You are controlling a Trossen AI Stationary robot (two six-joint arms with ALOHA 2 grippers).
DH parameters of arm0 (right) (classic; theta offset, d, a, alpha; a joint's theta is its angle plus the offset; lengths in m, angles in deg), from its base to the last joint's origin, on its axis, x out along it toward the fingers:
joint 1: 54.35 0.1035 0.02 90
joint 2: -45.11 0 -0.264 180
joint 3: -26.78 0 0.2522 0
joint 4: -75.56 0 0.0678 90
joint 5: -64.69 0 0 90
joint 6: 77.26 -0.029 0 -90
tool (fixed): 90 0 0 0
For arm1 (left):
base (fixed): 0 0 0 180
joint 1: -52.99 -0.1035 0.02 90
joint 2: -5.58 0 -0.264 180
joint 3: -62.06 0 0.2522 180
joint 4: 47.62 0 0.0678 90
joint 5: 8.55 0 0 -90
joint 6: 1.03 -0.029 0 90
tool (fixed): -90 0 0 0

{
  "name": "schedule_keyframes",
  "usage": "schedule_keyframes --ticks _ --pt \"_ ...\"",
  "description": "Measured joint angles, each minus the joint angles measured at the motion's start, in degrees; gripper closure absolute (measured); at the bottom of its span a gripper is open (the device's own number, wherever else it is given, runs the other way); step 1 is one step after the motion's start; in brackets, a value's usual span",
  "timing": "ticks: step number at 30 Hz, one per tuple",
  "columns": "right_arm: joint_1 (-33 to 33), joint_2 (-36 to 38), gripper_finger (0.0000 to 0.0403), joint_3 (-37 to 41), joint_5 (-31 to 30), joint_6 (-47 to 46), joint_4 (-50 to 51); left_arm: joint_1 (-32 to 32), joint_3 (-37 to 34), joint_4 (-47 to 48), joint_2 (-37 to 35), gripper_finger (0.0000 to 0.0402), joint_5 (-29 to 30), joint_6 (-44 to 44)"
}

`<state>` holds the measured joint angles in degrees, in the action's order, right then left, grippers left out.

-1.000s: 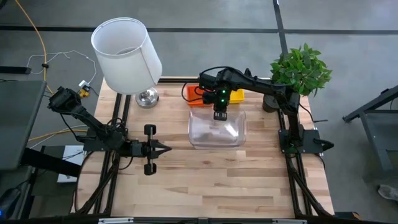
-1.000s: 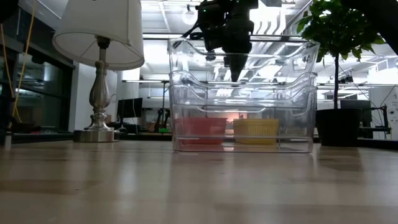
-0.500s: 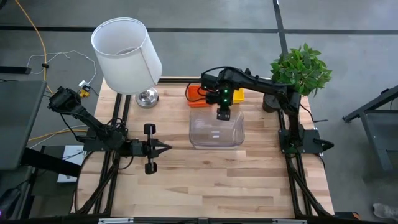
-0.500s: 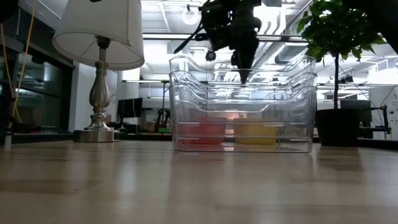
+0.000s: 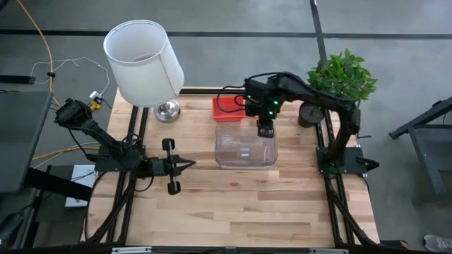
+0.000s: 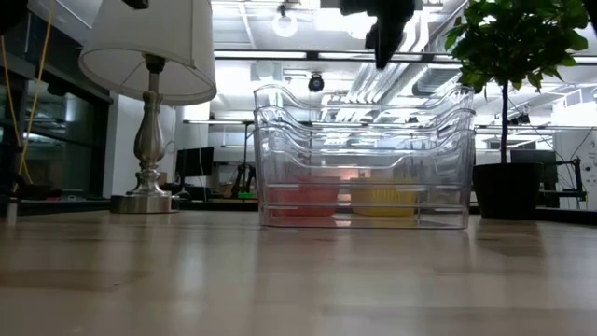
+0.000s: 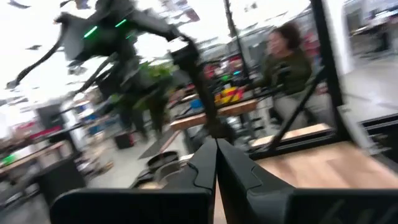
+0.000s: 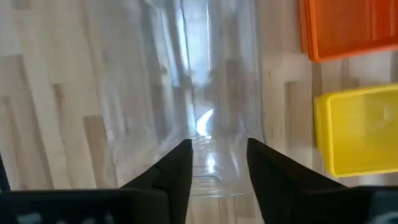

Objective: Stack baskets by color
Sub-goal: Return to Home Position

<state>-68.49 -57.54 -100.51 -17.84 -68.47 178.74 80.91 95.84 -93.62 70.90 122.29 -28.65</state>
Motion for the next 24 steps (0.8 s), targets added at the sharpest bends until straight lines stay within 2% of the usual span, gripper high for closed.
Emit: schedule_keyframes --ticks 5,10,15,18,24 --pt "4.03 4.73 0.0322 0.00 -0.79 -0.01 -3.51 0.00 -0.01 -0.01 0.00 0.0401 6.31 -0.19" --pt "7.57 9.20 0.0393 0.00 -1.45 -0.24 -6.96 0.00 -0.01 -0.03 0.00 0.0401 7.51 -2.91" --pt "10.81 13.15 0.0393 0.56 -4.24 -1.03 -8.97 0.00 -0.01 -0.01 0.00 0.0401 7.66 -7.47" --pt "11.98 18.41 0.0401 7.55 -4.46 -0.85 -14.13 0.00 -0.01 -0.04 0.00 0.0401 8.14 -8.12" --pt "12.27 37.63 0.0402 31.76 -6.42 -1.50 -29.95 -0.02 0.01 -0.06 0.00 0.0401 9.94 -9.07"
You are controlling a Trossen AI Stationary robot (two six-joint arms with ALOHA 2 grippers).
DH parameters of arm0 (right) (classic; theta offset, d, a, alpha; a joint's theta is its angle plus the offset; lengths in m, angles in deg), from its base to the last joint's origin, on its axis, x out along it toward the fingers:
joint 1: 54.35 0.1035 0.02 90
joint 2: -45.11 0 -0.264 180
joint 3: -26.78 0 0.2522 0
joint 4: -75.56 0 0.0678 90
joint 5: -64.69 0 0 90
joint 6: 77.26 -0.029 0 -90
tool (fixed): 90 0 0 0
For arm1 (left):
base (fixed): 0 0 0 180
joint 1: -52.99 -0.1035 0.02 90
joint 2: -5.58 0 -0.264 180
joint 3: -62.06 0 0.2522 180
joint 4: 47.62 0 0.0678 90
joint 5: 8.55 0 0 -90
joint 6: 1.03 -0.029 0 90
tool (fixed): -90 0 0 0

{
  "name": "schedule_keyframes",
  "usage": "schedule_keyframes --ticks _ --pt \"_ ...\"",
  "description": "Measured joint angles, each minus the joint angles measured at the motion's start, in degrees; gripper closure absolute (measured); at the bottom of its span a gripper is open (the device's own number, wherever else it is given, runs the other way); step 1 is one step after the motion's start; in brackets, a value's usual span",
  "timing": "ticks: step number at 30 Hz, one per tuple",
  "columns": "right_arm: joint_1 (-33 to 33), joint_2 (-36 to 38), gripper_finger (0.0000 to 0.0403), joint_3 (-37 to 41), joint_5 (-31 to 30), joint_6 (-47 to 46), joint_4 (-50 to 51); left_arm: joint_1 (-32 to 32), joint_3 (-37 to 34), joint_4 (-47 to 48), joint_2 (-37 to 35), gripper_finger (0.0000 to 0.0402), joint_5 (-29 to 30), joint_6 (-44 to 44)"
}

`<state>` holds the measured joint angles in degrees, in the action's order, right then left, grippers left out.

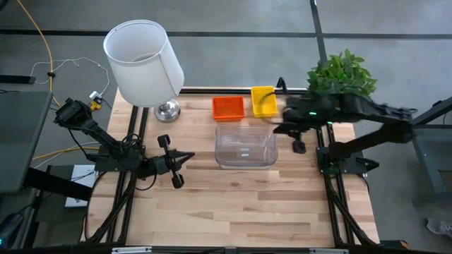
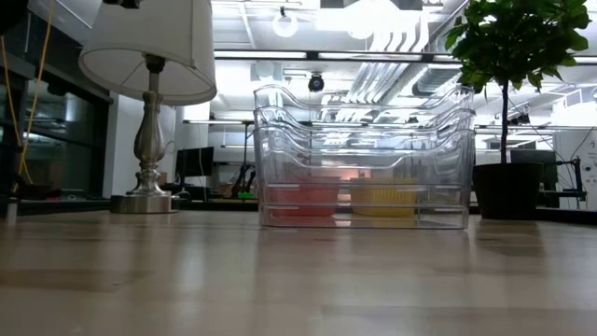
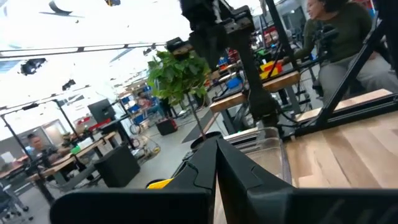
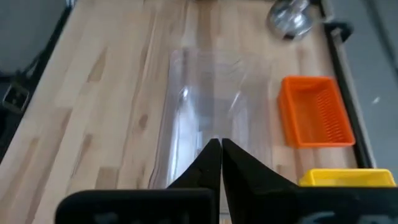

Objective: Stack baskets by color
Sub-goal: Return to Home Position

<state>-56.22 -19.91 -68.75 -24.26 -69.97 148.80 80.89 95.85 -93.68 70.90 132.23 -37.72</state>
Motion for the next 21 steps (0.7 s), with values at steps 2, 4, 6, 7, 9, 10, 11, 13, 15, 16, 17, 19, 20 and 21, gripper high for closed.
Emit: schedule_keyframes --ticks 2,4,6,7,9,10,11,13,15,16,17,19,20,21 --pt "0.00 7.40 0.0402 7.05 -0.91 -1.47 -4.66 -0.43 -0.02 0.00 0.00 0.0401 0.01 0.31" --pt "0.01 14.55 0.0402 13.55 -1.91 -2.80 -8.78 -1.38 -0.02 0.02 0.00 0.0401 -0.03 1.07" --pt "0.07 21.68 0.0402 19.98 -2.79 -4.49 -14.34 -3.22 -0.02 0.02 0.00 0.0401 -0.74 1.44" --pt "0.04 24.95 0.0402 22.98 -2.97 -4.87 -17.19 -4.73 -0.02 0.03 0.00 0.0401 -2.04 1.62" --pt "0.04 30.81 0.0402 28.95 -3.72 -4.94 -21.84 -9.01 -0.01 0.89 -0.11 0.0401 -7.24 3.59" --pt "0.04 33.36 0.0402 31.42 -4.21 -4.96 -23.52 -11.75 -0.02 2.81 -0.66 0.0401 -11.21 5.78" --pt "0.04 35.51 0.0402 33.66 -4.56 -4.96 -25.06 -14.74 0.00 5.38 -1.47 0.0401 -15.50 8.96" --pt "0.04 38.82 0.0402 37.00 -5.29 -4.96 -26.65 -22.39 0.00 12.89 -3.60 0.0401 -28.38 17.09" --pt "0.04 40.83 0.0402 39.06 -5.69 -4.96 -27.20 -29.39 -0.01 19.35 -5.09 0.0401 -41.39 23.55" --pt "0.04 41.44 0.0403 39.58 -5.82 -4.96 -27.37 -32.35 -0.02 21.21 -5.62 0.0401 -46.19 25.91" --pt "0.02 41.78 0.0403 39.85 -5.93 -4.99 -27.24 -34.69 -0.02 22.30 -6.09 0.0401 -50.01 27.86" --pt "0.02 41.85 0.0403 39.91 -7.11 -5.58 -27.35 -37.97 -0.02 24.66 -7.29 0.0401 -54.62 29.65" --pt "0.02 41.85 0.0403 39.91 -7.73 -5.95 -27.39 -39.02 -0.02 26.25 -8.27 0.0401 -56.01 29.70" --pt "0.02 41.82 0.0403 39.91 -8.29 -6.21 -27.48 -39.81 -0.01 27.96 -9.50 0.0401 -56.64 29.53"
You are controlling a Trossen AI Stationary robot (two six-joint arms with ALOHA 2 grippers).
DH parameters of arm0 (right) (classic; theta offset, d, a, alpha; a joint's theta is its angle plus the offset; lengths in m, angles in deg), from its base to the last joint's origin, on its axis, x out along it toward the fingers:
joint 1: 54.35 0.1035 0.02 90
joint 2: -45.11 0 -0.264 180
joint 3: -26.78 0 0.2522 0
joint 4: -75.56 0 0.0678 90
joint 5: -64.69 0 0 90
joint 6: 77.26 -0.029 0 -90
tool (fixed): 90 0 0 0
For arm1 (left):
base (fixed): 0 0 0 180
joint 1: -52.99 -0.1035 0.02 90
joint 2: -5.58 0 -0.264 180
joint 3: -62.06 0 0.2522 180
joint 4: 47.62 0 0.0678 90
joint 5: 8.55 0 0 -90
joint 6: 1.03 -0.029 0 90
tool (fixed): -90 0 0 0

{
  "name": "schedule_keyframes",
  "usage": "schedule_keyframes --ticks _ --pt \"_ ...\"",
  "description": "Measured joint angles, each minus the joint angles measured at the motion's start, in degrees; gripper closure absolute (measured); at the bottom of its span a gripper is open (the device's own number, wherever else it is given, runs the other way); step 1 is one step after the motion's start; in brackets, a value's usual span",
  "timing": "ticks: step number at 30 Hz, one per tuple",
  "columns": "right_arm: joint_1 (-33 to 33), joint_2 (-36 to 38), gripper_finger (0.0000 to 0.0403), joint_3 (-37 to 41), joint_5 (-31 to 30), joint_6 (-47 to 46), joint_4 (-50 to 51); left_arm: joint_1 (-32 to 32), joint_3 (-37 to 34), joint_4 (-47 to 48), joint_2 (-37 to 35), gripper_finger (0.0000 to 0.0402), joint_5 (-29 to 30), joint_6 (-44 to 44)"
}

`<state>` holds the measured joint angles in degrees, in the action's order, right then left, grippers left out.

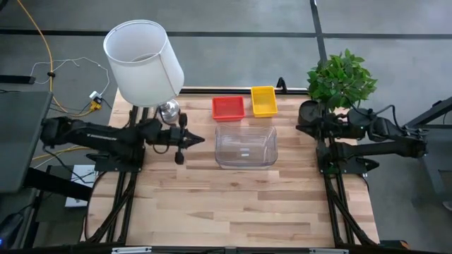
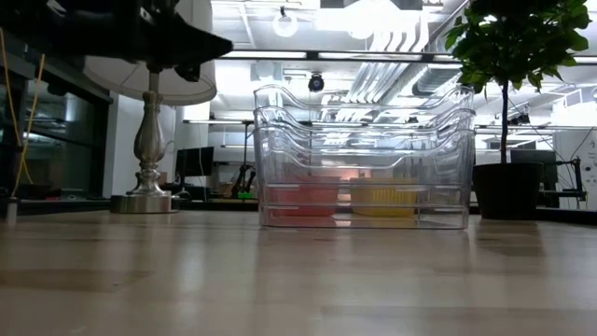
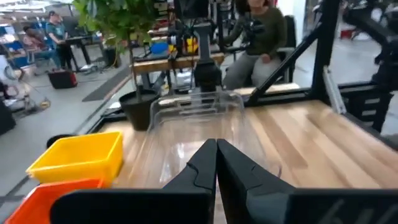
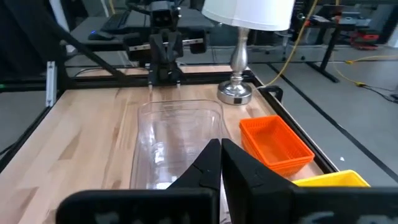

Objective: Stack baskets by color
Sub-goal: Return to Home Position

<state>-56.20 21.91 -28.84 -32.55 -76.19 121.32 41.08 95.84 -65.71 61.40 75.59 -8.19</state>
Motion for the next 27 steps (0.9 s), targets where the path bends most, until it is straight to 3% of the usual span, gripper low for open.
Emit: schedule_keyframes --ticks 7,16,21,27 --pt "0.00 0.00 0.0403 0.00 -0.31 -1.70 0.42 -1.25 -3.13 15.82 -16.58 0.0401 -0.03 2.01" --pt "0.00 0.00 0.0403 -0.03 -0.36 -2.23 0.56 3.56 -16.38 17.02 -37.99 0.0401 7.00 4.19" --pt "0.00 0.00 0.0403 -0.04 -0.20 -2.80 2.60 5.05 -19.44 20.56 -44.88 0.0401 8.23 5.06" --pt "0.00 1.48 0.0403 -0.04 1.96 -3.84 5.91 5.87 -19.39 25.06 -48.41 0.0401 8.08 6.58"
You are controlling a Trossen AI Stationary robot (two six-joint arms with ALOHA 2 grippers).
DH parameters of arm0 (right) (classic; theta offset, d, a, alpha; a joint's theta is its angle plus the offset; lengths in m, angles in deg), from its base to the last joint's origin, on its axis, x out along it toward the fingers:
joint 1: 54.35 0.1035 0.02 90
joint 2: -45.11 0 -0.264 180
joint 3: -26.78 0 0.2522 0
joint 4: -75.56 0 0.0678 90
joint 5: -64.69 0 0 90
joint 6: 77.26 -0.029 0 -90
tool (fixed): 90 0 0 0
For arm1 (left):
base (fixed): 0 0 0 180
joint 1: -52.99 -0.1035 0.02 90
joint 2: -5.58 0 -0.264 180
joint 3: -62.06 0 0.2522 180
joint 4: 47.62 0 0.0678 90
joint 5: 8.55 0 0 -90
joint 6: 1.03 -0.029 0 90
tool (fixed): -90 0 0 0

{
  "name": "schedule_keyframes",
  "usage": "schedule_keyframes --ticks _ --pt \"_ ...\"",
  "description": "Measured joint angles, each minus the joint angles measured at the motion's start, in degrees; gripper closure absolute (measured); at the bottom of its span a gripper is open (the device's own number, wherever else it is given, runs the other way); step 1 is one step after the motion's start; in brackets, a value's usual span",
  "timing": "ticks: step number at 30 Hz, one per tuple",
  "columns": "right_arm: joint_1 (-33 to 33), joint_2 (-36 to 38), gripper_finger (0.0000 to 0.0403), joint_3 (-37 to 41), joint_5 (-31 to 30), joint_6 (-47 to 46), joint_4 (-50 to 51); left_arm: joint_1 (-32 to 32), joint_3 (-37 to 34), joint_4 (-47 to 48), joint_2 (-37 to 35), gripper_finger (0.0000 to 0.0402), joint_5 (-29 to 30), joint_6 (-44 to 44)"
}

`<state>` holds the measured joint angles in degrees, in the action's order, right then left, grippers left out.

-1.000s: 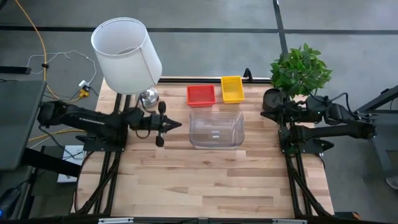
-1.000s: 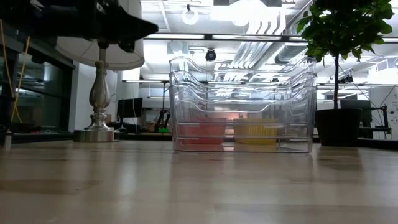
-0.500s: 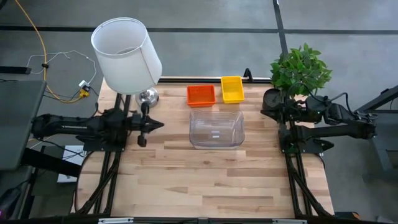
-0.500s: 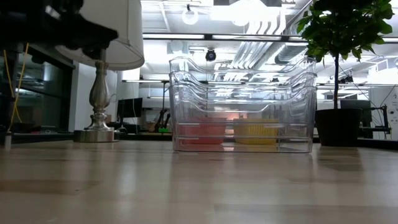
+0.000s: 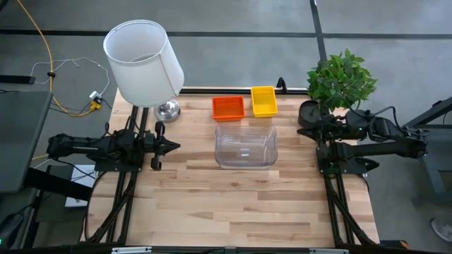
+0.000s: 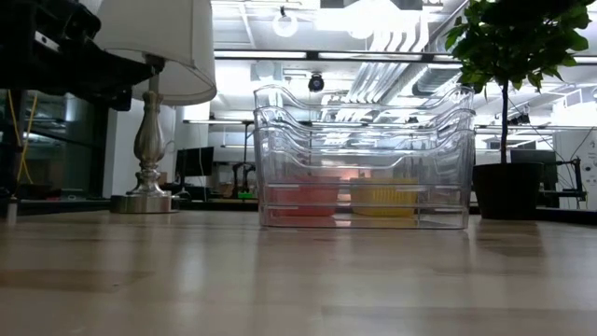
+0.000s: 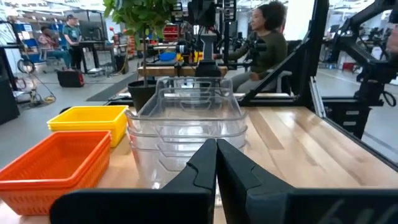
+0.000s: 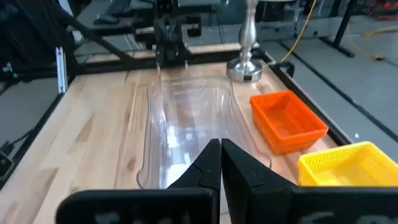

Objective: Stack baskets by color
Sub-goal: Return to Home Position

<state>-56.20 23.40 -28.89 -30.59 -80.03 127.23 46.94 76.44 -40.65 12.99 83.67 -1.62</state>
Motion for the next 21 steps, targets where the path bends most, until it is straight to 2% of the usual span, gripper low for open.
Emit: schedule_keyframes --ticks 6,14,21 --pt "0.00 5.38 0.0403 3.05 -0.46 -1.32 -3.82 0.54 0.07 0.19 0.03 0.0401 -0.05 0.00" --pt "0.00 12.22 0.0403 20.95 2.49 2.98 -31.79 0.53 0.07 2.99 0.03 0.0401 -0.05 1.42" --pt "0.00 12.46 0.0403 31.19 2.34 1.80 -39.47 0.53 0.07 2.95 0.05 0.0401 -0.05 1.93"
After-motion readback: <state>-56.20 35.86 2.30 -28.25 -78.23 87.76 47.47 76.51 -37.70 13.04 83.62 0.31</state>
